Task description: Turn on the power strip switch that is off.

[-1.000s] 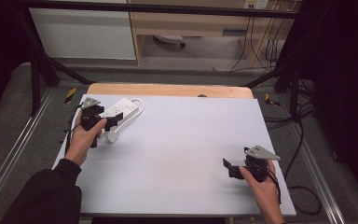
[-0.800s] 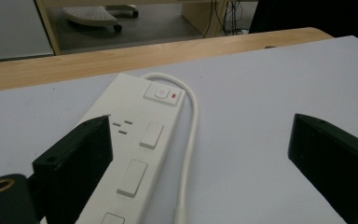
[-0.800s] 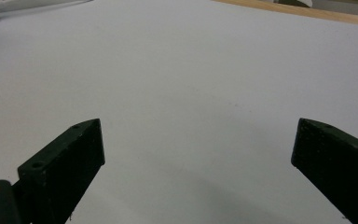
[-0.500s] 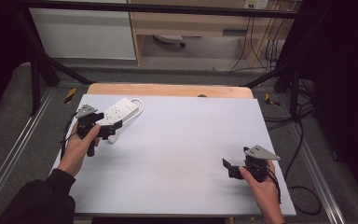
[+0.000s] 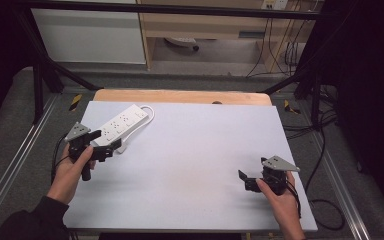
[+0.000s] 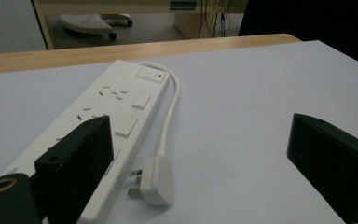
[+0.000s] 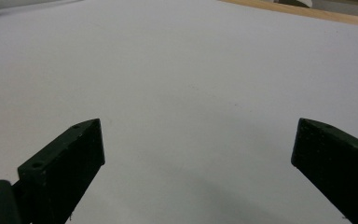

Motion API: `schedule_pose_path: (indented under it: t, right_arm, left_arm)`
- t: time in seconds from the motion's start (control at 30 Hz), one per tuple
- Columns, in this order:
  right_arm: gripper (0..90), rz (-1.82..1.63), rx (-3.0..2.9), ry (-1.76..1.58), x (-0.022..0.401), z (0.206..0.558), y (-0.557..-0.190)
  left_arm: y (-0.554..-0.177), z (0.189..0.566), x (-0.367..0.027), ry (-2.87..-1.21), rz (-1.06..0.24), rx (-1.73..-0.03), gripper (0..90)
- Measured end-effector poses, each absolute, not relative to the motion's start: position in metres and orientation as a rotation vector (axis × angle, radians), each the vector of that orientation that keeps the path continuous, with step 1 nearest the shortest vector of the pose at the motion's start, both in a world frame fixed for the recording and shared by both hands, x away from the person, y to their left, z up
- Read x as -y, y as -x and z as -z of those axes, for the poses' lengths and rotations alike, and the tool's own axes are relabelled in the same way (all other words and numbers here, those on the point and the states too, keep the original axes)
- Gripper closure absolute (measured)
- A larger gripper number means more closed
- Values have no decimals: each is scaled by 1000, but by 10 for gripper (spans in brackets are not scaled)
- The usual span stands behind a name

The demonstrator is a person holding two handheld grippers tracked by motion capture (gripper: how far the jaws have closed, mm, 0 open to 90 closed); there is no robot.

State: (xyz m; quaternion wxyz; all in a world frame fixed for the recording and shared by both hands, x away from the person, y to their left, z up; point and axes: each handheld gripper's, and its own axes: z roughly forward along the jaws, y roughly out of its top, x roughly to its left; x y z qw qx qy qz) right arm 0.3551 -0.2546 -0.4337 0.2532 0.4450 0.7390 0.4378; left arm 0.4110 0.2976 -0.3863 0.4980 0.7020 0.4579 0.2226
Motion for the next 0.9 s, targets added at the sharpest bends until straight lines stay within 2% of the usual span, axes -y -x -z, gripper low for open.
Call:
schedule_pose_path:
  t: [0.47, 0.9]
  right_arm:
    - [31, -1190, -2009, -1213, 254, 434, -355]
    - [30, -1179, -2011, -1216, 254, 435, -357]
  left_arm:
    - [-366, 390, -304, -1726, -537, -1075, 71]
    - [-332, 416, -301, -1828, -500, -1033, 71]
